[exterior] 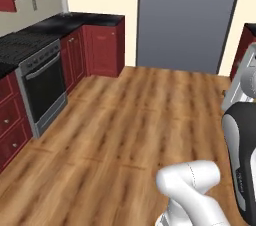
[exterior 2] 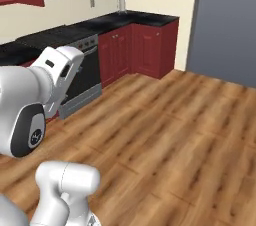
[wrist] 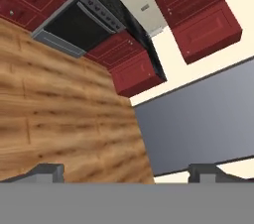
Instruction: Move the bowls from the cabinet to the plates on the dining table.
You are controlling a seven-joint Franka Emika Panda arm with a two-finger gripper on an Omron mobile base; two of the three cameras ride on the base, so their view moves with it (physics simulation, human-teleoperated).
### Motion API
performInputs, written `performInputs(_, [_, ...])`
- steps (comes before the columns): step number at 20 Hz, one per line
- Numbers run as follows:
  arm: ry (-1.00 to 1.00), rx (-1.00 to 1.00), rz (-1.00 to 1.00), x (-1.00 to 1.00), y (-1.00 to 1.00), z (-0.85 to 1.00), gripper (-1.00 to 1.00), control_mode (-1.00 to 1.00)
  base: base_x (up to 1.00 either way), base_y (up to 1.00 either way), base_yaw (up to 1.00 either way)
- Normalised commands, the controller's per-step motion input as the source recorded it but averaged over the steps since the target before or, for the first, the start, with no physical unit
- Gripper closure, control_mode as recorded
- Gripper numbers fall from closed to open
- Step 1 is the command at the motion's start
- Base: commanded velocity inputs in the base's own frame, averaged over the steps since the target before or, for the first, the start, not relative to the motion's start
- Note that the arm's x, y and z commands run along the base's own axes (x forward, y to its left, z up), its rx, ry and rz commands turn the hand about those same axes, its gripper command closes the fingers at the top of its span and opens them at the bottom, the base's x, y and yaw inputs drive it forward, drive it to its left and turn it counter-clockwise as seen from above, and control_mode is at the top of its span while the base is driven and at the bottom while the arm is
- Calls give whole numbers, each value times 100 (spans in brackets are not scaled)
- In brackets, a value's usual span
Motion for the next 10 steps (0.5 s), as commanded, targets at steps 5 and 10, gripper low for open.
performInputs(5, [0, 0, 0, 0, 0, 0, -100, 100, 43, 29, 29])
performInputs(10, [0, 0, 0, 0, 0, 0, -100, 100, 45, 27, 29])
